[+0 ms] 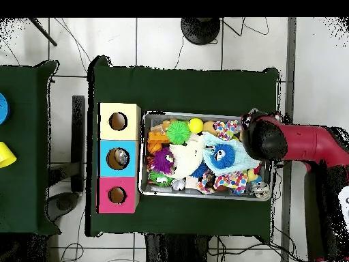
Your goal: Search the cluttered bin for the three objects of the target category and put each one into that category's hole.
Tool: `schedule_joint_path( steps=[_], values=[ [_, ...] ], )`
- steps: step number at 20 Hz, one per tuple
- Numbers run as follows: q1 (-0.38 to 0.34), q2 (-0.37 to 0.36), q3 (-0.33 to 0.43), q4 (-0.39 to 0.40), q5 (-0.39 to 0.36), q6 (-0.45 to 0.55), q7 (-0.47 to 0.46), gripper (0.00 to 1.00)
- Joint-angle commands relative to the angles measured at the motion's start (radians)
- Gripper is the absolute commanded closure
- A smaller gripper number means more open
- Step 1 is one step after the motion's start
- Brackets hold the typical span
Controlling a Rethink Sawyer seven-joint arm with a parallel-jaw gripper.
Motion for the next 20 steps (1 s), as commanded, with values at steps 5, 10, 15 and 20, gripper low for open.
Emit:
schedule_joint_path(
  steps=[5,10,15,20],
  values=[
    [0.134,-0.153,-0.098,0.11,0.053,0.233,0.034,1.0],
    [0.172,-0.164,-0.133,0.107,0.059,0.246,0.059,1.0],
    [0.195,-0.149,-0.158,0.095,0.056,0.232,0.064,1.0],
    [0.215,-0.132,-0.184,0.087,0.034,0.193,0.06,1.0]
  ],
)
